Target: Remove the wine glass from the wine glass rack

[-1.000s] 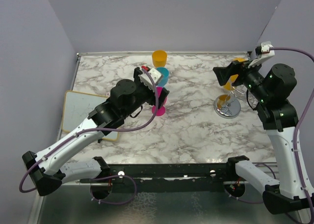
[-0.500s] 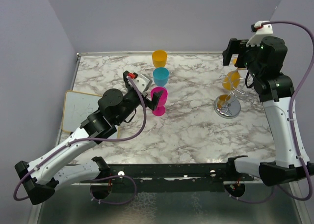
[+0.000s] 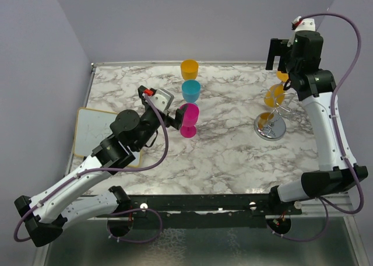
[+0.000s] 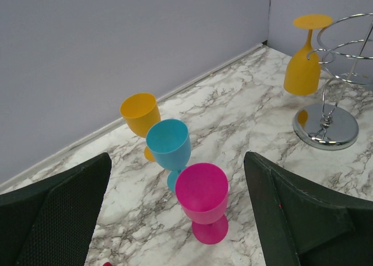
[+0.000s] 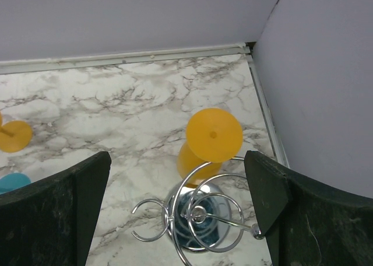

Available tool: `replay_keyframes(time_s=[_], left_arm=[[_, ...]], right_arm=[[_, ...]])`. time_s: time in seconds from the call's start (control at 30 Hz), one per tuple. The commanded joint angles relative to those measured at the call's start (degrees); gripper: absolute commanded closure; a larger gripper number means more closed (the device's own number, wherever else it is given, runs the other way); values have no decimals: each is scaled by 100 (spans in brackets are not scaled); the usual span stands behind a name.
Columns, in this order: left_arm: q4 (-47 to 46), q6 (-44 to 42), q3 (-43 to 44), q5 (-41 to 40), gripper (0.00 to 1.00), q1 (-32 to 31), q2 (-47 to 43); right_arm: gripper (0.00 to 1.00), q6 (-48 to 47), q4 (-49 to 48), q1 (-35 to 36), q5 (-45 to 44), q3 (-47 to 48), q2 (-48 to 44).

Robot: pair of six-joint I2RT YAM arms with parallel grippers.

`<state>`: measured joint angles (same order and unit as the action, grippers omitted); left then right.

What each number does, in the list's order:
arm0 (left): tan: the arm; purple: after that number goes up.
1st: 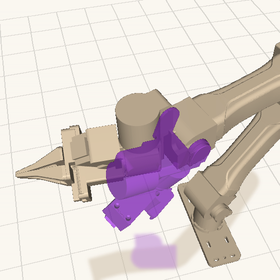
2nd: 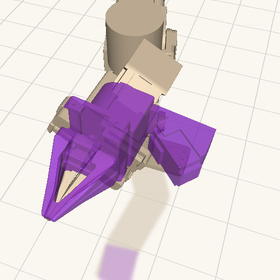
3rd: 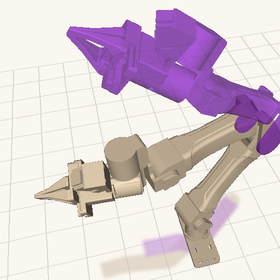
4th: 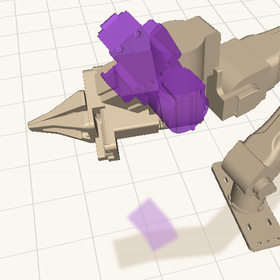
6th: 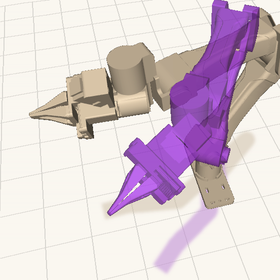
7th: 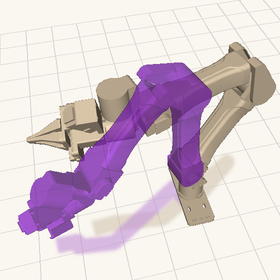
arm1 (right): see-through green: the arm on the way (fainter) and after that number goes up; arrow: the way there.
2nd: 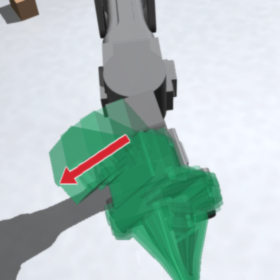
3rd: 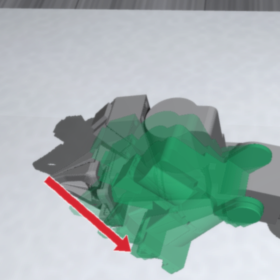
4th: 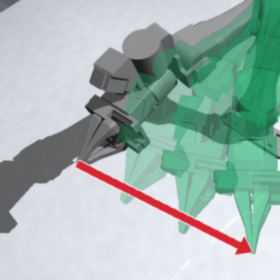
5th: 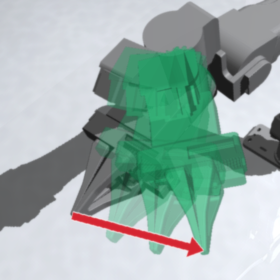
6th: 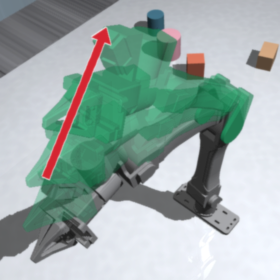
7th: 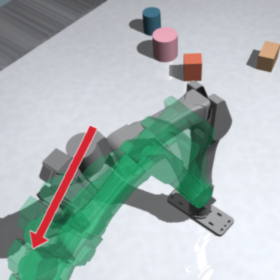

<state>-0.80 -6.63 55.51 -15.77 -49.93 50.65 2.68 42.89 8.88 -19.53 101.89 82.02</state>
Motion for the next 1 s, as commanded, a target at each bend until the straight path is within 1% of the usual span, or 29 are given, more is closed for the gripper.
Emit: replay_keyframes(time_s=[0.0, 0.13, 0.27, 0.6, 0.97], left_arm=[[-223, -58, -53, -154, 0, 18, -152], [-227, -45, -52, -137, 0, 13, -156], [-223, -40, -55, -106, 0, 11, -161], [-207, -37, -55, -41, 0, 15, -105], [-193, -17, -38, 0, 0, 15, -69]], right_arm=[[1, -24, 166, -118, -420, 140, 223], [0, 28, 150, -370, -215, 26, 345], [1, 105, 172, -709, 225, 69, 486], [1, 224, 281, -1068, 850, 208, 884], [1, 172, 407, -1133, 781, 265, 1225]])
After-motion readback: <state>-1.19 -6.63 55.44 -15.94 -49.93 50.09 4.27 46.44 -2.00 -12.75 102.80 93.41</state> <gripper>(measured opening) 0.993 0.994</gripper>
